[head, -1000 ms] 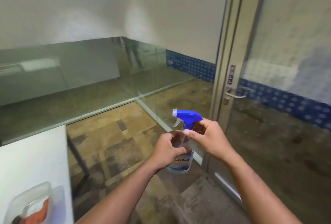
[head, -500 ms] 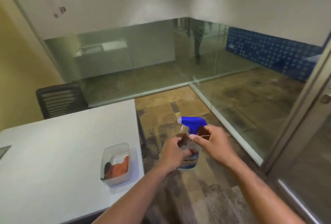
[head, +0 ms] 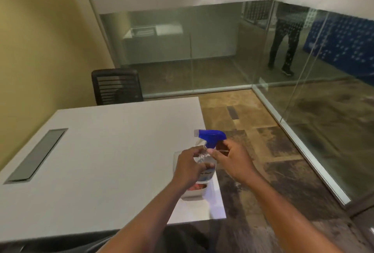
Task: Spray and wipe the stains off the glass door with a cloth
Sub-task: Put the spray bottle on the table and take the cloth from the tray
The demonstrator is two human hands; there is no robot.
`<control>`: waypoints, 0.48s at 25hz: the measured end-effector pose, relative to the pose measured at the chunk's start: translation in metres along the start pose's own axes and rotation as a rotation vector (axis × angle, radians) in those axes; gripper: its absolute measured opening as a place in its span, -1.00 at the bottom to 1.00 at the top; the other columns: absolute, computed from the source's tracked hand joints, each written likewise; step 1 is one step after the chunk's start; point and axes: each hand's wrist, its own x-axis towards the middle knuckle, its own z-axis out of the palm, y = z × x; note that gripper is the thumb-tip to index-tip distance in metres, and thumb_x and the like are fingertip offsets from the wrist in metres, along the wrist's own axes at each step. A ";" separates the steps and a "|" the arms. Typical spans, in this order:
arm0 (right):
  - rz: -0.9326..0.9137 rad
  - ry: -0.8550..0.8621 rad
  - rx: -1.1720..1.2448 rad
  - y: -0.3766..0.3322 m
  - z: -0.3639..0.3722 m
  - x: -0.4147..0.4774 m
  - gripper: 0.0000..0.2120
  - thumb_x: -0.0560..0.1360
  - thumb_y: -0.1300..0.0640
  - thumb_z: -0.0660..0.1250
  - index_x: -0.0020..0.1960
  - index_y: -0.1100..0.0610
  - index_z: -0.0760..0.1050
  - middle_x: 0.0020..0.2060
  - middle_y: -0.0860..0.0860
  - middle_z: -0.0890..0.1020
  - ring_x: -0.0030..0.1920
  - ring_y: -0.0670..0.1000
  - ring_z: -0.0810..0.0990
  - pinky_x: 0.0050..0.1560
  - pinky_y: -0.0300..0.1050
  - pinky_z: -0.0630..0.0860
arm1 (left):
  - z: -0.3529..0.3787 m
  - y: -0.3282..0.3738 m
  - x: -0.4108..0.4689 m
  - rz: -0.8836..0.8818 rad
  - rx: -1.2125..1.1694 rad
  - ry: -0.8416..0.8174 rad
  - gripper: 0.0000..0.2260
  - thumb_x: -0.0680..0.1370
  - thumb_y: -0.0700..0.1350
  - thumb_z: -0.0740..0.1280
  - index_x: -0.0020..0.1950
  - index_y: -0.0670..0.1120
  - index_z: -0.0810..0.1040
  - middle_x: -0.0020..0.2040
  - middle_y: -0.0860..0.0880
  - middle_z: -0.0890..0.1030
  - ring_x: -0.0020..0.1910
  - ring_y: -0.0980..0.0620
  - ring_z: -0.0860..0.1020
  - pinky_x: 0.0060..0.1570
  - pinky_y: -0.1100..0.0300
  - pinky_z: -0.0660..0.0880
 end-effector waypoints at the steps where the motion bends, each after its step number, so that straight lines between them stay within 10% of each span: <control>1: 0.002 -0.014 0.008 -0.002 0.019 0.007 -0.89 0.59 0.08 0.52 0.02 -0.11 0.63 -0.20 -0.30 0.73 -0.10 -0.32 0.69 -0.15 -0.46 0.52 | -0.016 -0.010 0.002 -0.008 0.001 0.024 -0.67 0.47 -0.16 0.67 0.21 0.01 0.76 0.13 0.05 0.78 0.10 0.14 0.71 0.06 0.35 0.57; 5: 0.029 -0.143 -0.032 -0.009 0.084 0.029 -0.63 0.65 0.06 0.44 0.44 0.06 0.57 0.27 -0.12 0.69 0.22 -0.14 0.66 0.08 -0.37 0.55 | -0.078 -0.050 0.008 -0.055 -0.044 0.150 -0.70 0.43 -0.17 0.68 0.11 0.04 0.76 0.01 0.12 0.79 0.01 0.26 0.69 -0.09 0.53 0.48; 12: 0.114 -0.265 -0.338 0.056 0.146 0.045 -0.48 0.68 -0.04 0.39 0.60 -0.05 0.38 0.58 -0.07 0.46 0.51 0.00 0.47 0.50 -0.07 0.41 | -0.139 -0.116 0.014 -0.155 -0.058 0.313 -0.63 0.44 -0.25 0.65 0.10 0.13 0.68 -0.01 0.20 0.72 0.08 0.28 0.63 0.01 0.41 0.46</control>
